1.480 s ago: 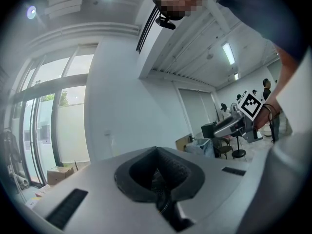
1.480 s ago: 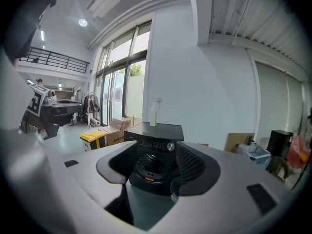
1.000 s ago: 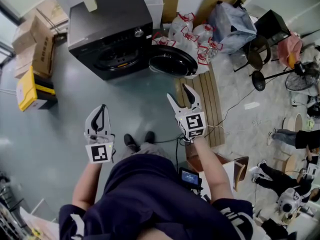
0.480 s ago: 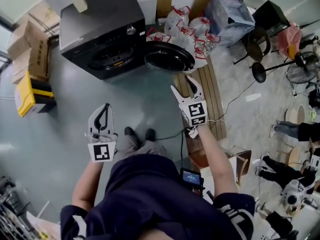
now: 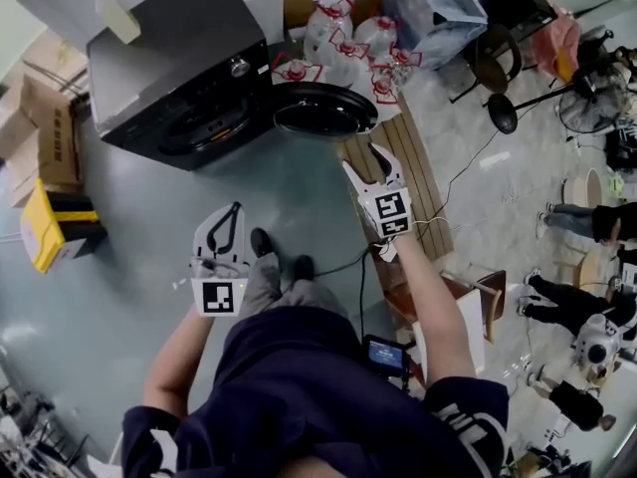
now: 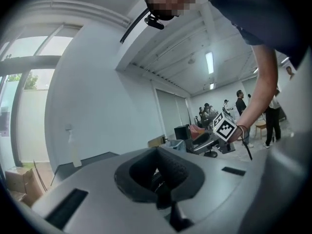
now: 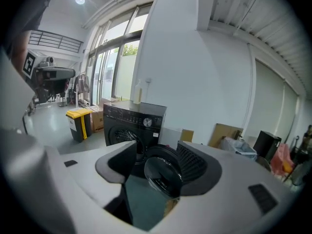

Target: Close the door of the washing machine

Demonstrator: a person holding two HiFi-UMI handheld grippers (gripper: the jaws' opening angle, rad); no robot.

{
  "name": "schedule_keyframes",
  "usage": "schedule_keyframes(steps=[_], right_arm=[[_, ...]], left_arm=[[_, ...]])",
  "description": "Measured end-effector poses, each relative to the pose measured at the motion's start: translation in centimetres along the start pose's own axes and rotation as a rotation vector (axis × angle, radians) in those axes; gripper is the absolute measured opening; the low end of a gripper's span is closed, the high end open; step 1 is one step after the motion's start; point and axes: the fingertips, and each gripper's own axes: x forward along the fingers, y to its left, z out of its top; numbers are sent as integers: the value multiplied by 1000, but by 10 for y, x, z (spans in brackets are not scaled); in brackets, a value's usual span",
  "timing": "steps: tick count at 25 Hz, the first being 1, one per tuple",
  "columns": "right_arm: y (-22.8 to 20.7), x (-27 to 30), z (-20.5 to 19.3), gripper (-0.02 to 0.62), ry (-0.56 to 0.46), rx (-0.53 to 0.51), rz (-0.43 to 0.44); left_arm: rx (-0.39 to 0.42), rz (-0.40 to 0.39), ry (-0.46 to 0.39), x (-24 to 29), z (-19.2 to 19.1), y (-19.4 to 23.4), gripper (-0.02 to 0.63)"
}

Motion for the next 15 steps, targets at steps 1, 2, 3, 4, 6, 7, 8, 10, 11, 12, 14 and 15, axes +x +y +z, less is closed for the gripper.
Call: schedule_keyframes(steps=[1,2,3,4,6,7,8,10,11,12,14,15], right_arm=[[-2,7,-2,279,9,-1,-11],[-5,14,-5,278,21,-3,-22],[-8,21,-8,276,33,-5,-34],[-12,29,-12,273,47,-7,-47],[-19,45,-24,270,81,-12,-71],[-23,52,-30,268,96,-15,-79],[-28,58,-35,268,108,-18,-86],[-40,69,-45,268,125,-23,-100],[-46,75,-51,268,134,-24,-107],[-53,80,-57,268,143,-23,-111],[-64,90,-70,268,165,-22,-113],[-70,95,-78,268,178,-25,-111]], left_arm=[[38,-36,5,7,-2,3,25],[73,-69,10,13,-4,6,25],[86,-93,5,20,-6,10,25],[85,-110,-5,26,-9,15,25],[83,-145,-11,36,-16,24,25],[82,-162,-15,41,-19,27,25],[76,-176,-21,46,-23,29,25],[59,-202,-6,58,-35,30,25],[56,-216,11,63,-42,29,25],[56,-228,25,69,-47,26,25],[49,-247,31,80,-54,22,25],[46,-255,33,87,-57,20,24]])
